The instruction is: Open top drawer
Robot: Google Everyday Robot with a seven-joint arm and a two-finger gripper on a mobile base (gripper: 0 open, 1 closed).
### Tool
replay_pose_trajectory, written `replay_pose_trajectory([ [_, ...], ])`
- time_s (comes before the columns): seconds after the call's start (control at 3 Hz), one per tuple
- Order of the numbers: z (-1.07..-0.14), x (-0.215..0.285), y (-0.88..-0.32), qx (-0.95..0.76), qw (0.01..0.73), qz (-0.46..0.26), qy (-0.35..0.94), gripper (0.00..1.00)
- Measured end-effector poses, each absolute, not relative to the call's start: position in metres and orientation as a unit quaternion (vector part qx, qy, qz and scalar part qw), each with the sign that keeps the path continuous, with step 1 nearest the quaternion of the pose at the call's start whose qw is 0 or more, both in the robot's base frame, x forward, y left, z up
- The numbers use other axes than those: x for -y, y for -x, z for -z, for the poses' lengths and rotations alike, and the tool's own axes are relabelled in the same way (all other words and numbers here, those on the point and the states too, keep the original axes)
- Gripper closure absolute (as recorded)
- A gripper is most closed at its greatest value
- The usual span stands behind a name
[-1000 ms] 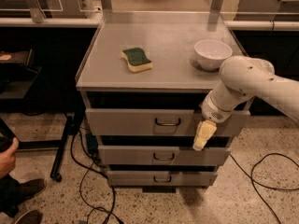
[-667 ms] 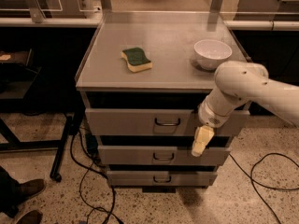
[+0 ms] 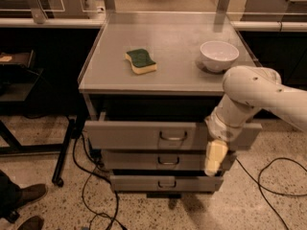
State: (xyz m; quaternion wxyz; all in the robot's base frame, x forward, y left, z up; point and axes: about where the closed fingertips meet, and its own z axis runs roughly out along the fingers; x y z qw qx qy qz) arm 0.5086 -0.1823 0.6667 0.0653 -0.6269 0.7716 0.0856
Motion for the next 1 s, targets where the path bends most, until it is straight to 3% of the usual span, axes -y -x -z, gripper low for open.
replay_pose_trajectory([
  [0.33, -0.667, 0.183, -0.508, -0.771, 0.063, -0.086, 0.627, 0.00],
  [0.67, -0.701, 0.205, -0.446, -0.774, 0.021, -0.101, 0.625, 0.00],
  [1.0, -0.697, 0.202, -0.450, -0.772, 0.024, -0.099, 0.628, 0.00],
])
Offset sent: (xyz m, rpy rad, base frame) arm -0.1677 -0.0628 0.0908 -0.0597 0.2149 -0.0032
